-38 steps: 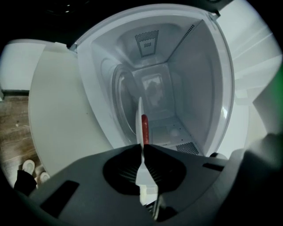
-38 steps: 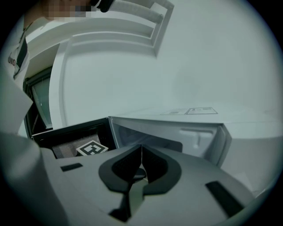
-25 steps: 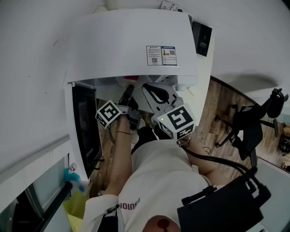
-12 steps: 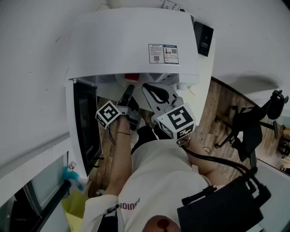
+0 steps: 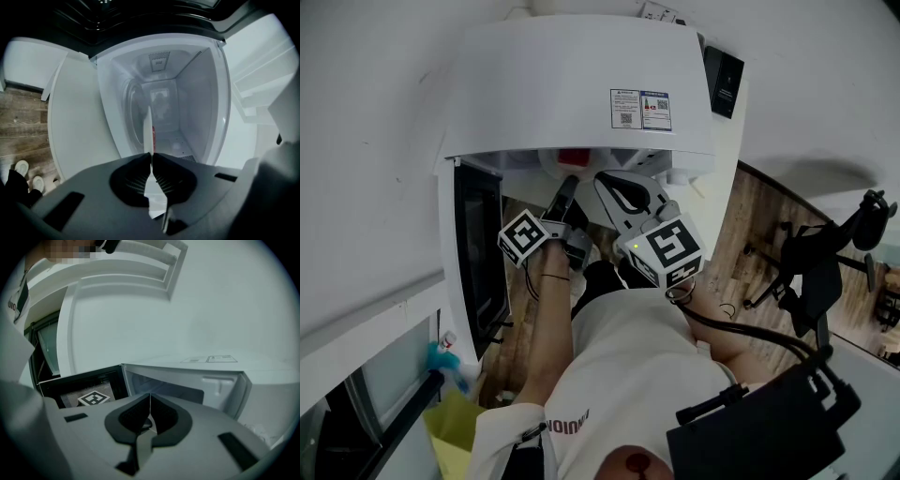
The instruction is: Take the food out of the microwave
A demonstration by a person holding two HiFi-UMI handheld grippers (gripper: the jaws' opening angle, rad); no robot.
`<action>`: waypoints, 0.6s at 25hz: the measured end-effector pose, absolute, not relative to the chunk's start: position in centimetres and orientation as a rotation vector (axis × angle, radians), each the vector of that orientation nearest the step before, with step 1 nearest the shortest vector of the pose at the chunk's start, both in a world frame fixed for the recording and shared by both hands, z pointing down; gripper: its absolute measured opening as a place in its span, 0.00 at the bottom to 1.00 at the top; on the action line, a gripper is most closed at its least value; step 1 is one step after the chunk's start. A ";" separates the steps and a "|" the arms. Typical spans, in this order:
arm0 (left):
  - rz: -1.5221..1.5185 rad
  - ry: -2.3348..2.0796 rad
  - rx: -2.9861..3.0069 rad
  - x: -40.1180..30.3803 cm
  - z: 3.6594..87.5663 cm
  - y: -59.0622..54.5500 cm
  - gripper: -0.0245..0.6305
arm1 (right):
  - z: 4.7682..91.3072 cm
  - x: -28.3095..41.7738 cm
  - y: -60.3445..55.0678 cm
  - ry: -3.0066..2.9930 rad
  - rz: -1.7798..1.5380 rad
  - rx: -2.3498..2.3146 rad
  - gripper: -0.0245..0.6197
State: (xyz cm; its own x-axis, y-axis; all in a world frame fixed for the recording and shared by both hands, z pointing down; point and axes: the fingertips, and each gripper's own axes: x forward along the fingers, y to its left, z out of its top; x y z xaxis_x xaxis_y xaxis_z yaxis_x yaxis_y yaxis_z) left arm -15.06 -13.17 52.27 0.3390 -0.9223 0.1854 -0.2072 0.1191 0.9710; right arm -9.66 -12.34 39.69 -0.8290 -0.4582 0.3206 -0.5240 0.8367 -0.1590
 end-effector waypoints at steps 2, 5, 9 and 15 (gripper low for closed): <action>-0.737 -1.130 1.374 -15.0 52.2 -13.1 0.08 | 39.7 -9.6 -12.3 -2.748 0.349 0.747 0.07; -0.741 -1.128 1.379 -14.9 51.9 -12.8 0.08 | 39.6 -9.6 -12.2 -2.753 0.350 0.741 0.07; -0.755 -1.130 1.386 -15.0 51.6 -12.5 0.08 | 39.5 -9.7 -12.0 -2.758 0.347 0.731 0.07; -0.768 -1.137 1.390 -15.1 51.2 -11.8 0.08 | 39.4 -9.8 -11.6 -2.770 0.346 0.708 0.07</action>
